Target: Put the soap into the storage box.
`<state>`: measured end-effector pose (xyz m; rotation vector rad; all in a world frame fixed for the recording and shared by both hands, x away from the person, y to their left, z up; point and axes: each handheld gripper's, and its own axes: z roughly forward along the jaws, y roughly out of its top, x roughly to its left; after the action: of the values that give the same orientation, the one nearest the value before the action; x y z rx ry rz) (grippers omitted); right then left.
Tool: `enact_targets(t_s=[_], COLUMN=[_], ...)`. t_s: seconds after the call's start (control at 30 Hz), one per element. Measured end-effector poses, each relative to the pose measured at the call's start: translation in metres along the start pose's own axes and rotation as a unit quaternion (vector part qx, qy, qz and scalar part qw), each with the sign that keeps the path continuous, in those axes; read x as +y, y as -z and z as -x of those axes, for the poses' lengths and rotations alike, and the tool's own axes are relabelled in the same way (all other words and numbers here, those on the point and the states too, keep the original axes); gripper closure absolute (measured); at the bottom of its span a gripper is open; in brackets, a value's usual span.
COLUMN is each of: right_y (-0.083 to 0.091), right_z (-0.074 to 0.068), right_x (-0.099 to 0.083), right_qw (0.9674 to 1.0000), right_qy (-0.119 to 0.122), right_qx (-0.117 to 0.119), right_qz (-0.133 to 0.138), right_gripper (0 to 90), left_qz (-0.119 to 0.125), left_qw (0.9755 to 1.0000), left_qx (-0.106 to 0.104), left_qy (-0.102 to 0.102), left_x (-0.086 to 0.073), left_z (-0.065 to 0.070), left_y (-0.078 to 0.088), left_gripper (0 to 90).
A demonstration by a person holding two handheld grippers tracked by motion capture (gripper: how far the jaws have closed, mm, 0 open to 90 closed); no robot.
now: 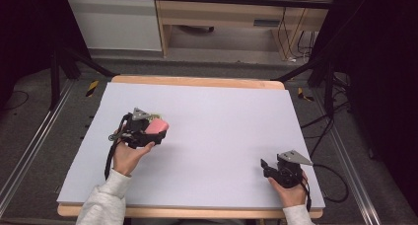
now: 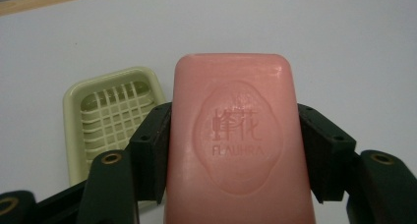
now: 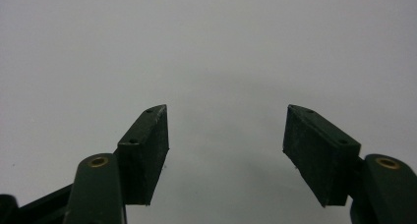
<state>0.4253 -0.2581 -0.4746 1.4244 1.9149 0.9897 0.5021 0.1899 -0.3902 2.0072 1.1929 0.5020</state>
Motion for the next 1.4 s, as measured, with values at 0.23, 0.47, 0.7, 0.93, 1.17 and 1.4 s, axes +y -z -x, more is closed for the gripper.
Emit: enact_targets(t_s=[0.23,0.47,0.7,0.93,1.17,1.4], right_y=[0.0,0.0,0.0,-0.001,-0.001,-0.001], right_z=[0.0,0.0,0.0,0.0,0.0,0.0], right_x=[0.0,0.0,0.0,0.0,0.0,0.0], right_qw=[1.0,1.0,1.0,1.0,1.0,1.0], right_qy=[0.0,0.0,0.0,0.002,0.004,0.002], right_qx=[0.0,0.0,0.0,0.0,-0.002,0.001], right_qz=[0.0,0.0,0.001,0.0,-0.001,-0.003], right_gripper=[33.9,33.9,33.9,33.9,33.9,33.9], left_qz=[-0.001,-0.008,-0.005,-0.004,-0.007,-0.012], left_qw=[1.0,0.9998,0.9994,0.9988,0.9982,0.9978], left_qx=[0.006,0.015,0.029,0.039,0.046,0.051], left_qy=[0.005,0.011,0.019,0.031,0.039,0.041], left_x=[0.002,0.002,0.002,0.002,0.0,-0.002], left_z=[-0.009,-0.017,-0.025,-0.035,-0.04,-0.046], left_y=[-0.002,-0.009,-0.011,-0.017,-0.025,-0.034], left_gripper=[37.4,37.4,37.4,37.4,37.4,37.4])
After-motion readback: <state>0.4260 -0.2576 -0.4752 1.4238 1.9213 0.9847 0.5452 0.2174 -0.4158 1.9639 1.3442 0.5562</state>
